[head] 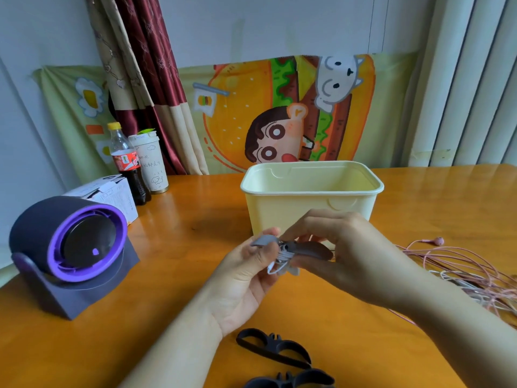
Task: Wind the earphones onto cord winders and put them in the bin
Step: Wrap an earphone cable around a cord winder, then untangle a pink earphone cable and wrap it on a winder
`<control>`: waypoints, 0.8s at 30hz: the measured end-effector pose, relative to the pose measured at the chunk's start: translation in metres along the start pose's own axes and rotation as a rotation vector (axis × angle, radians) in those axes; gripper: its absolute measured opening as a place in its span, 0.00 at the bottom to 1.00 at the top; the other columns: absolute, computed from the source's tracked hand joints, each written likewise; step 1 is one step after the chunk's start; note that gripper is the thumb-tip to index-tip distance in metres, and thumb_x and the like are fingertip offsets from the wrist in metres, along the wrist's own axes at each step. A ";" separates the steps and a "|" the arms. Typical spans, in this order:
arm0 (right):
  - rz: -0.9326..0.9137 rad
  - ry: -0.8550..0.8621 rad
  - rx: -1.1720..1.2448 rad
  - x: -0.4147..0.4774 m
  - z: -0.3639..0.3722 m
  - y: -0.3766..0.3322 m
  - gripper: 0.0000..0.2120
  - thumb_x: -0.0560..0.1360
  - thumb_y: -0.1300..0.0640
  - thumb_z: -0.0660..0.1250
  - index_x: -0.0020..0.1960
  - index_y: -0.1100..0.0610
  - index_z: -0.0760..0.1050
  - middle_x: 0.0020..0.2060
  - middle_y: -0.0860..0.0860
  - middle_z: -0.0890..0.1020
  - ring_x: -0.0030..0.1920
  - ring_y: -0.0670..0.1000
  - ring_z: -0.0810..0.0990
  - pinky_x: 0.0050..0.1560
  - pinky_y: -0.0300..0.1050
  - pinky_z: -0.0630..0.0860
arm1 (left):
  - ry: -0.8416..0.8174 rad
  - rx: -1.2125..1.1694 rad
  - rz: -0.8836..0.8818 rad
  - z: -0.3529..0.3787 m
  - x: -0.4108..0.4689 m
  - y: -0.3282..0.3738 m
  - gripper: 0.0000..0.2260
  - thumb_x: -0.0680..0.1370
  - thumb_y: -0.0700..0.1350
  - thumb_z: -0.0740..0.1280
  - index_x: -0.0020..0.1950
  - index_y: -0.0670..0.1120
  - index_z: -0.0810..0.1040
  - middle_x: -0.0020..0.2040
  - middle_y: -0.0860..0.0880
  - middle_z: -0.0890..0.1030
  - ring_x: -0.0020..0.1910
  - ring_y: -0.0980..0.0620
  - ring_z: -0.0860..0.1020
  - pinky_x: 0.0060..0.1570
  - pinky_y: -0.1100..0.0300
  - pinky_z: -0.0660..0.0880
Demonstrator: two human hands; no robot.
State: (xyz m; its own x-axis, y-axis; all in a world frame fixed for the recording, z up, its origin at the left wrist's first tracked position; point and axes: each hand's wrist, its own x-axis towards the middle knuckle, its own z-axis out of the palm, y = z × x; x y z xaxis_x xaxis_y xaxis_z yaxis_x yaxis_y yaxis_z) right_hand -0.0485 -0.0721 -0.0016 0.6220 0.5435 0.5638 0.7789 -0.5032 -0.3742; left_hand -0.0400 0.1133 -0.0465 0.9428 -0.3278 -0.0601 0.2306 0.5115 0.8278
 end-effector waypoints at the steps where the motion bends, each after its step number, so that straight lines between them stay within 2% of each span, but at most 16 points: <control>1: 0.014 0.011 -0.006 0.000 0.001 0.002 0.10 0.71 0.55 0.72 0.53 0.53 0.80 0.44 0.45 0.80 0.43 0.43 0.78 0.41 0.38 0.76 | 0.028 -0.050 -0.014 0.003 0.001 -0.005 0.43 0.43 0.49 0.86 0.57 0.41 0.79 0.43 0.44 0.83 0.36 0.51 0.81 0.31 0.65 0.77; 2: 0.028 0.015 -0.011 0.000 0.003 0.005 0.10 0.71 0.56 0.73 0.52 0.53 0.81 0.43 0.45 0.80 0.42 0.43 0.78 0.41 0.37 0.76 | 0.049 -0.077 -0.025 0.005 0.001 -0.009 0.41 0.44 0.50 0.86 0.55 0.42 0.80 0.43 0.44 0.83 0.37 0.51 0.81 0.35 0.63 0.77; 4: 0.044 0.018 -0.013 -0.001 0.006 0.008 0.09 0.71 0.57 0.73 0.52 0.53 0.81 0.42 0.45 0.79 0.41 0.43 0.78 0.40 0.33 0.74 | 0.079 -0.082 -0.034 0.008 0.000 -0.013 0.32 0.52 0.51 0.83 0.53 0.44 0.81 0.42 0.46 0.84 0.37 0.51 0.82 0.41 0.59 0.76; 6: 0.038 0.018 -0.018 0.000 0.009 0.008 0.08 0.71 0.56 0.70 0.51 0.53 0.81 0.42 0.45 0.78 0.40 0.42 0.77 0.39 0.31 0.73 | 0.098 -0.065 -0.031 0.011 -0.001 -0.011 0.24 0.59 0.50 0.76 0.53 0.44 0.80 0.39 0.47 0.83 0.37 0.52 0.82 0.40 0.59 0.79; 9: 0.024 0.008 0.006 0.001 0.010 0.007 0.10 0.71 0.55 0.68 0.51 0.54 0.82 0.44 0.46 0.78 0.42 0.42 0.77 0.41 0.32 0.74 | 0.096 -0.040 -0.004 0.013 -0.002 -0.008 0.25 0.60 0.50 0.73 0.55 0.43 0.79 0.37 0.48 0.82 0.36 0.53 0.83 0.37 0.62 0.80; 12: 0.035 -0.022 0.029 0.000 0.007 0.009 0.09 0.73 0.57 0.70 0.52 0.54 0.81 0.49 0.45 0.78 0.46 0.46 0.79 0.45 0.40 0.76 | 0.095 -0.025 0.017 0.013 -0.001 -0.007 0.21 0.64 0.49 0.71 0.55 0.44 0.80 0.41 0.46 0.84 0.36 0.53 0.83 0.37 0.63 0.81; 15: 0.116 0.020 0.111 -0.001 0.003 0.010 0.13 0.72 0.55 0.73 0.56 0.50 0.77 0.53 0.42 0.78 0.49 0.45 0.78 0.47 0.39 0.77 | 0.103 -0.038 0.072 0.014 -0.001 -0.004 0.21 0.63 0.48 0.72 0.54 0.44 0.79 0.44 0.46 0.85 0.38 0.51 0.83 0.39 0.61 0.81; 17: 0.182 0.081 0.141 0.001 0.000 0.009 0.11 0.70 0.55 0.74 0.52 0.51 0.77 0.49 0.42 0.81 0.46 0.45 0.80 0.44 0.40 0.77 | 0.137 -0.022 0.107 0.014 0.000 -0.002 0.20 0.64 0.47 0.71 0.54 0.44 0.79 0.45 0.46 0.85 0.41 0.51 0.83 0.42 0.60 0.81; 19: 0.206 0.112 0.075 0.002 -0.002 0.009 0.05 0.70 0.57 0.73 0.45 0.52 0.79 0.40 0.45 0.83 0.41 0.45 0.80 0.41 0.41 0.77 | 0.166 0.007 0.127 0.016 0.000 0.000 0.19 0.65 0.47 0.71 0.54 0.45 0.79 0.45 0.47 0.85 0.43 0.50 0.82 0.44 0.59 0.79; 21: 0.250 0.160 0.025 0.007 -0.009 0.011 0.03 0.71 0.58 0.73 0.41 0.51 0.80 0.35 0.44 0.83 0.38 0.43 0.80 0.40 0.38 0.76 | 0.153 0.096 0.169 0.021 0.003 0.005 0.20 0.66 0.51 0.71 0.56 0.45 0.80 0.49 0.48 0.84 0.48 0.51 0.81 0.48 0.58 0.78; 24: 0.324 0.365 -0.041 0.024 -0.031 0.024 0.03 0.72 0.59 0.72 0.40 0.53 0.80 0.34 0.43 0.82 0.36 0.42 0.80 0.38 0.34 0.76 | 0.160 0.451 0.321 0.032 0.010 0.024 0.25 0.70 0.57 0.67 0.65 0.50 0.76 0.60 0.55 0.81 0.59 0.59 0.78 0.60 0.59 0.74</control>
State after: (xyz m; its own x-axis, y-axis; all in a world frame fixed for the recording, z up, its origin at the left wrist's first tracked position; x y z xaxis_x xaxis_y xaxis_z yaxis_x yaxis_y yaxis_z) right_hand -0.0177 -0.0925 0.0257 0.7573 0.0872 0.6472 0.5416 -0.6375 -0.5479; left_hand -0.0329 0.0966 -0.0097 0.9814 -0.0701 0.1788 -0.1654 0.1645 0.9724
